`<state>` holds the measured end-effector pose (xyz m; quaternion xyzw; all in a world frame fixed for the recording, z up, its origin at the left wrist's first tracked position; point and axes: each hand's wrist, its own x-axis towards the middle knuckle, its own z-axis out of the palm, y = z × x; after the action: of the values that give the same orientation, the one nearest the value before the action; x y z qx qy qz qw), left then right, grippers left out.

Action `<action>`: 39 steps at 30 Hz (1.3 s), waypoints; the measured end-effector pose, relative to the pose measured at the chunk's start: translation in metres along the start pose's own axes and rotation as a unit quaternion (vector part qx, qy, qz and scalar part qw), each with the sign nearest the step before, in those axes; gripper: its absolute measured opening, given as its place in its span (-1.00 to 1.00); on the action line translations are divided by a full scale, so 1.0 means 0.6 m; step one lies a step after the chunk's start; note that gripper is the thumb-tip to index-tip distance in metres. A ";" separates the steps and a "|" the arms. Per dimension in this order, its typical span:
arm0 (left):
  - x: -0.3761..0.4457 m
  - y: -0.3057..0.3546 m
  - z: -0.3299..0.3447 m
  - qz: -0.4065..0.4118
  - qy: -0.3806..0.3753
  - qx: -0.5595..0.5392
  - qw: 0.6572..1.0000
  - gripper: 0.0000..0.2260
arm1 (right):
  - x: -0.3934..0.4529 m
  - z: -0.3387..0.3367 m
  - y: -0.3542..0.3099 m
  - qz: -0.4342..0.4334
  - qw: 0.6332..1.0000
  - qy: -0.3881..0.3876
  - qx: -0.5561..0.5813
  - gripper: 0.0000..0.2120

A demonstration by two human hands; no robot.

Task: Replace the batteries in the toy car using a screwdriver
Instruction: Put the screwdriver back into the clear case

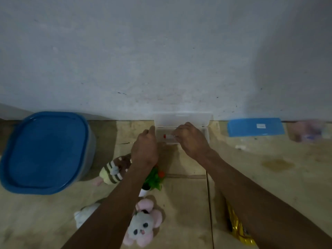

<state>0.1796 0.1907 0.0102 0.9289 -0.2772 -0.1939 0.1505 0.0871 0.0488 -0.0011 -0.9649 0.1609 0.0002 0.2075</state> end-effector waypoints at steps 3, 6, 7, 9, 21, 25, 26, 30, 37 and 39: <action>0.005 -0.008 0.005 0.016 0.005 0.002 1.000 -0.71 | 0.007 0.005 0.004 -0.002 1.000 -0.010 -0.021 -0.79; 0.008 -0.011 0.007 0.022 -0.003 -0.013 1.000 -0.74 | 0.012 0.004 0.002 0.015 0.999 -0.025 -0.037 -0.76; 0.008 -0.011 0.008 0.023 -0.005 -0.018 1.000 -0.73 | 0.013 0.003 -0.001 0.018 0.999 -0.030 -0.039 -0.76; 0.007 -0.008 0.007 0.016 -0.006 -0.032 0.999 -0.67 | 0.006 -0.004 -0.004 0.020 1.000 -0.001 -0.020 -0.79; 0.005 0.013 -0.009 0.049 0.058 0.049 0.996 -0.13 | -0.035 -0.075 0.037 0.051 0.988 0.083 -0.117 -0.26; -0.006 0.012 -0.008 0.087 0.076 0.086 0.990 -0.31 | -0.052 -0.067 0.040 0.006 0.981 0.114 -0.155 -0.42; -0.008 0.011 -0.007 0.098 0.074 0.099 0.987 -0.35 | -0.057 -0.058 0.043 -0.010 0.981 0.116 -0.156 -0.48; -0.007 0.006 0.002 0.156 0.058 0.143 0.976 -0.59 | -0.077 -0.017 0.061 -0.047 0.983 0.123 -0.130 -0.66; 0.014 0.003 0.014 0.191 0.078 0.146 0.968 -0.77 | -0.077 0.008 0.070 -0.050 0.979 0.140 -0.140 -0.75; 0.022 0.007 0.015 0.186 0.075 0.156 0.967 -0.79 | -0.071 0.011 0.071 -0.040 0.978 0.143 -0.144 -0.70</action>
<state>0.1840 0.1783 0.0002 0.8850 -0.4598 -0.0468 0.0574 0.0342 0.0282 -0.0215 -0.9804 0.1487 -0.1227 0.0416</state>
